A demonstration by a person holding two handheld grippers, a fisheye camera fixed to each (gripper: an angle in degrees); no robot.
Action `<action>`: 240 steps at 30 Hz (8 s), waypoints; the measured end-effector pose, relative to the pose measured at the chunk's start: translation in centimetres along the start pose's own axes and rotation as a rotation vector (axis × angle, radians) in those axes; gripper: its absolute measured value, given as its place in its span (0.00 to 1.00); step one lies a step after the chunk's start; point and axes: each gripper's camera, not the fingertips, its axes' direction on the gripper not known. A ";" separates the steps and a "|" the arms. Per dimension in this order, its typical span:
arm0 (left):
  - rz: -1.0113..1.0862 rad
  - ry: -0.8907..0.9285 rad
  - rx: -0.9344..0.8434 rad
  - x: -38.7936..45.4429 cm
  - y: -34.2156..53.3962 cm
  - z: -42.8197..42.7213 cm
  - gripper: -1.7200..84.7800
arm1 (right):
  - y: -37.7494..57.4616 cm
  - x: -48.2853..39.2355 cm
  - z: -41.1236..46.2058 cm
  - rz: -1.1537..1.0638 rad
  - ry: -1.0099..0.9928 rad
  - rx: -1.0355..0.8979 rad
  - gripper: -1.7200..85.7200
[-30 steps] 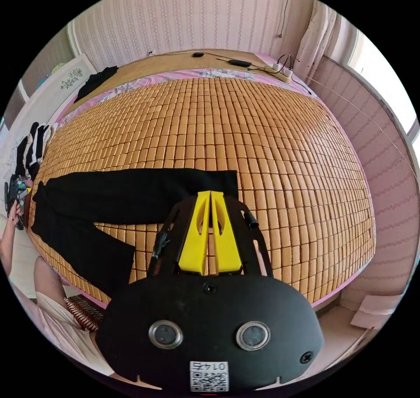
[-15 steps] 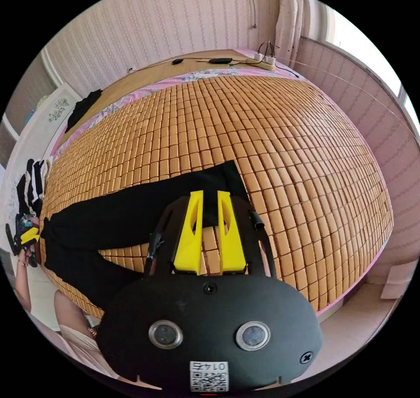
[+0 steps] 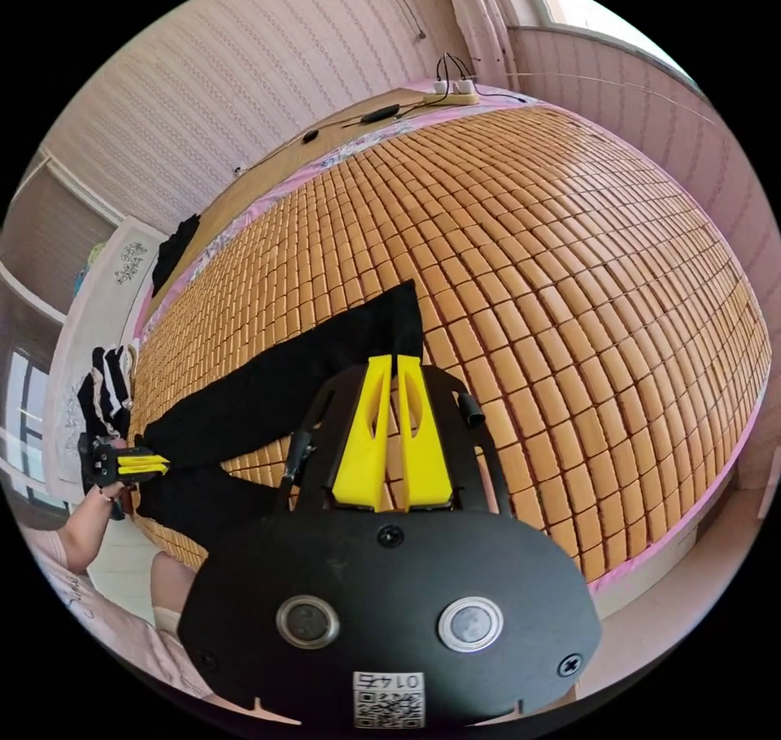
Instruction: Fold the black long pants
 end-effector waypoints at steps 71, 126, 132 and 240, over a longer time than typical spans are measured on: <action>-1.257 -0.109 0.446 2.6 56.7 -5.4 0.01 | -2.8 -91.7 39.9 -1.383 -0.326 -0.618 0.02; -0.370 0.049 0.250 18.1 13.4 8.3 0.01 | 7.9 -24.0 -5.0 -0.184 -0.125 0.036 0.02; -0.357 0.061 0.249 18.1 12.3 8.5 0.01 | 8.5 -19.7 -9.4 -0.093 0.021 0.181 0.04; -1.069 -0.364 0.435 -3.0 42.0 -6.5 0.08 | -1.6 -18.0 7.1 -0.285 0.146 0.054 0.04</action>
